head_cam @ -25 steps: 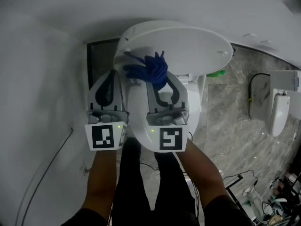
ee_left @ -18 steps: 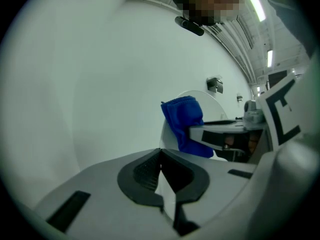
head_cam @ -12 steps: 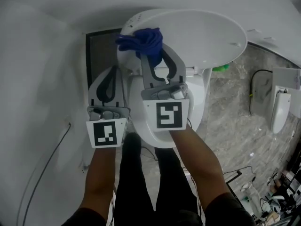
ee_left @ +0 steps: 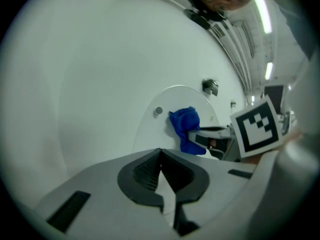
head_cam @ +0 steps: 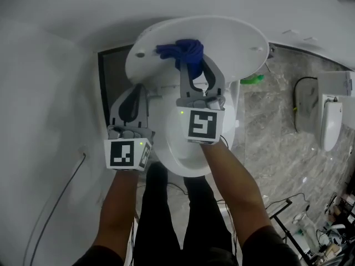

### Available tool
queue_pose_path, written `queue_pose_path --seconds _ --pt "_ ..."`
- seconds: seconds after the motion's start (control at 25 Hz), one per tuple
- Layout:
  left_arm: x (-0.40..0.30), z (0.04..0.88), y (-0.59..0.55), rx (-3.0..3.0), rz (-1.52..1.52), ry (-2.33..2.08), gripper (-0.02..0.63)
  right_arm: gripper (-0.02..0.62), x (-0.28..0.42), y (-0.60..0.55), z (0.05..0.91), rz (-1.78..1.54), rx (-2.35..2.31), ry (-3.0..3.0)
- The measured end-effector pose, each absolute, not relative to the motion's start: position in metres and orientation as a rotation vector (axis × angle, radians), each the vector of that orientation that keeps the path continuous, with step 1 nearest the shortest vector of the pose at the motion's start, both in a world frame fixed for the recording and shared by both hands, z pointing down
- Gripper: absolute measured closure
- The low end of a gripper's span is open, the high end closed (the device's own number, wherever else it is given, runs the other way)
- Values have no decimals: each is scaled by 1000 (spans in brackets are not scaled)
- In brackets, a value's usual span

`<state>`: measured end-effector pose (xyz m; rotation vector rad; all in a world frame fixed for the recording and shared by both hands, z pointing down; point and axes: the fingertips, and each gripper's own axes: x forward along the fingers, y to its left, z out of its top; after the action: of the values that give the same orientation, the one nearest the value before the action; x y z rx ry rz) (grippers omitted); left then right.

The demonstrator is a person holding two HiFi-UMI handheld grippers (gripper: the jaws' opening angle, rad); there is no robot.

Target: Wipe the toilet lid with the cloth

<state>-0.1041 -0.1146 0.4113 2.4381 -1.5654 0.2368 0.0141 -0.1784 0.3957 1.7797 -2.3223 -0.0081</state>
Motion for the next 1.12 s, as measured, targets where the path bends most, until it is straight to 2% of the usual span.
queue_pose_path --seconds 0.52,0.72,0.88,1.12 --pt "-57 412 -108 2442 175 -1452 595 500 145 -176 414 48 2010 -2064" --pt "-52 410 -101 2481 197 -1452 595 500 163 -171 415 -4 2029 -2008" --pt "-66 411 -103 2456 205 -1495 595 500 142 -162 408 9 2015 -2102" --pt "-124 415 -98 2403 224 -1581 595 500 18 -138 391 -65 1720 -2494"
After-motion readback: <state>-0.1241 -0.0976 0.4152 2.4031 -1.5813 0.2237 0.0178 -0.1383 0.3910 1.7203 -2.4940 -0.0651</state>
